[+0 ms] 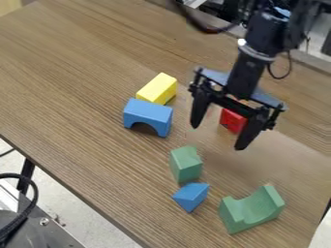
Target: Move the green cube on top of blue arch
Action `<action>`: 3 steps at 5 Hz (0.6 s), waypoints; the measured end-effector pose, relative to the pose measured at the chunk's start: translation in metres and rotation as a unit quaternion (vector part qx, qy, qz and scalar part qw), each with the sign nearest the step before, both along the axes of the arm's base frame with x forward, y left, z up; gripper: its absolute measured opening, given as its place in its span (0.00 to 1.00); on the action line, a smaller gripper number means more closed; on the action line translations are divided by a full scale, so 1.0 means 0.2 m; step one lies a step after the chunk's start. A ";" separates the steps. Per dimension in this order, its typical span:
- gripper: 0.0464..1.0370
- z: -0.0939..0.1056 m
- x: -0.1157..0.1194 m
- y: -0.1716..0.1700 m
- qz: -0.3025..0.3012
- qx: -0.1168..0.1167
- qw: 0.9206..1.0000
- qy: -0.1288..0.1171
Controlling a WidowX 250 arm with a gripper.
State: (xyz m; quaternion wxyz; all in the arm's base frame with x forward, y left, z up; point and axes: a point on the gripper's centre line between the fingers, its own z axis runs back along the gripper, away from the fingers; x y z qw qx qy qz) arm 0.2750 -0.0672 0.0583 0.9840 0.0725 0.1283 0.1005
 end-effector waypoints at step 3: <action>0.96 -0.06 0.02 0.10 0.093 -0.010 0.996 0.010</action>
